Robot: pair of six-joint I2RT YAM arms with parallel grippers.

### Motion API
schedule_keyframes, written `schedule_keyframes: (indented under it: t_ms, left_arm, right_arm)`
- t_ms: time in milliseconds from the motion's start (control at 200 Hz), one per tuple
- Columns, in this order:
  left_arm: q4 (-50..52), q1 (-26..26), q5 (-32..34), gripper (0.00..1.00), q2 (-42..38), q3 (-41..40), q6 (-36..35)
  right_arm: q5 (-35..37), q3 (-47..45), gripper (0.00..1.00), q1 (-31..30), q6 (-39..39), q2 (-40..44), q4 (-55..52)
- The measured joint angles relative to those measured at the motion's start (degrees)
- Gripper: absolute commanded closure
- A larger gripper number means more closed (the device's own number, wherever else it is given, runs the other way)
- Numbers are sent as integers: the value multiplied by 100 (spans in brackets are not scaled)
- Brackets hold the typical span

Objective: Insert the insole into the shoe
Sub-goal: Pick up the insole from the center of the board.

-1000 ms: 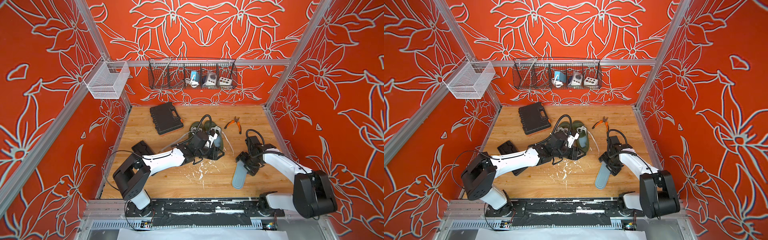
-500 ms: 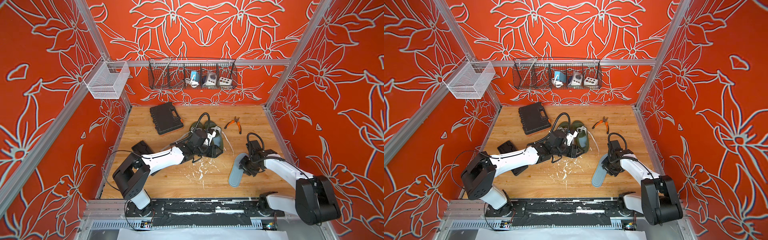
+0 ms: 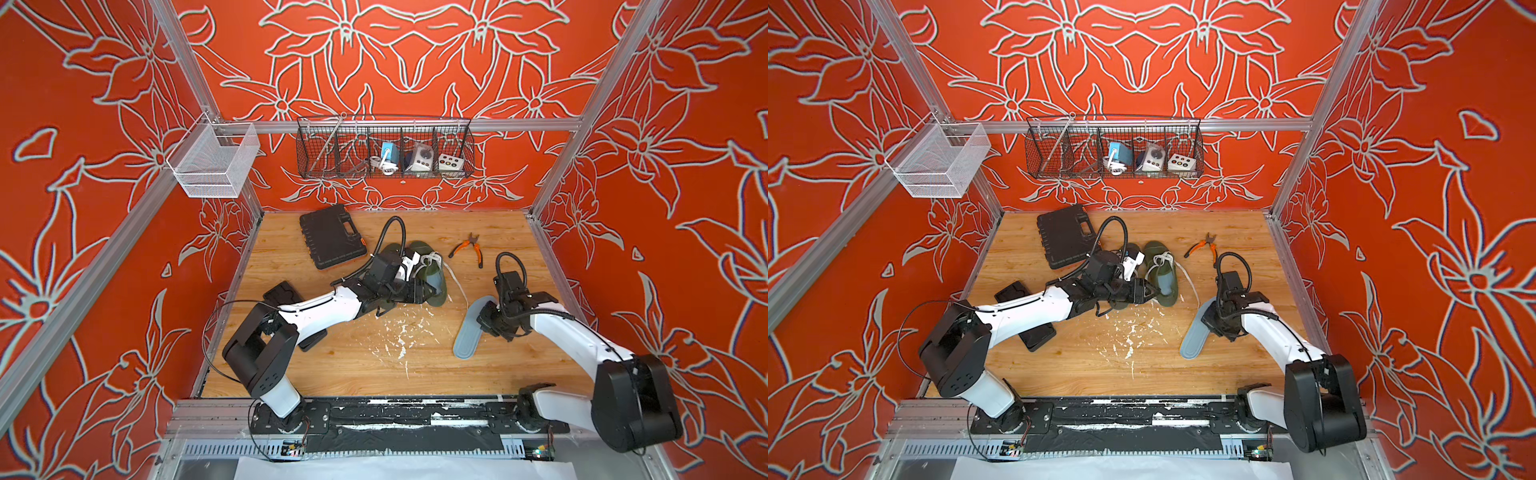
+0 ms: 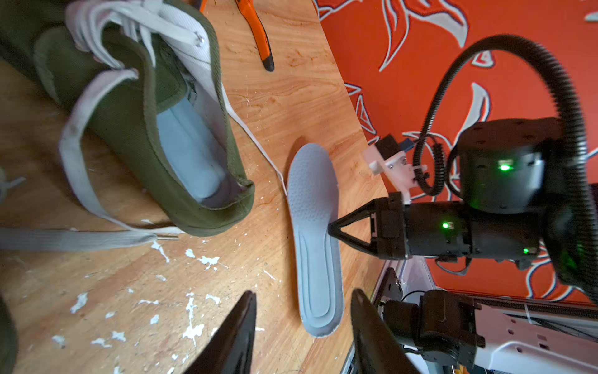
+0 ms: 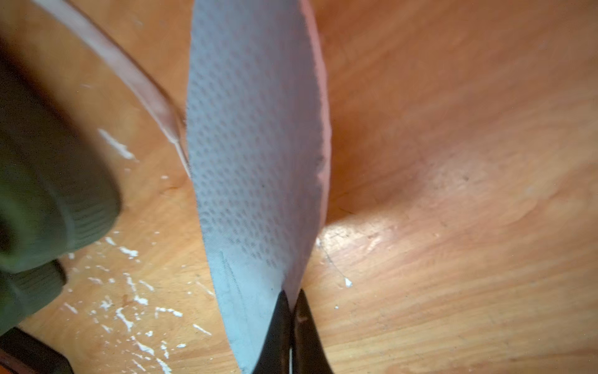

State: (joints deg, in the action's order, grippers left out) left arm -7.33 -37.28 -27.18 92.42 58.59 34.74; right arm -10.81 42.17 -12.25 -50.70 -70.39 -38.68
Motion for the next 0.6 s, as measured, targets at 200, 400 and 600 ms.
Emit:
schedule_keyframes:
  t_ms: [200, 400, 600]
  left_arm:
    - [-118, 516, -273, 51, 70, 452, 85]
    - [-616, 925, -581, 51, 229, 623, 393]
    - [-1246, 1084, -809, 51, 365, 525, 772]
  right_arm:
    - [83, 1515, 100, 0, 931, -61, -275]
    - [-525, 2896, 100, -2, 1624, -678, -367]
    - [-1220, 3694, 100, -195, 1978, -1281, -448]
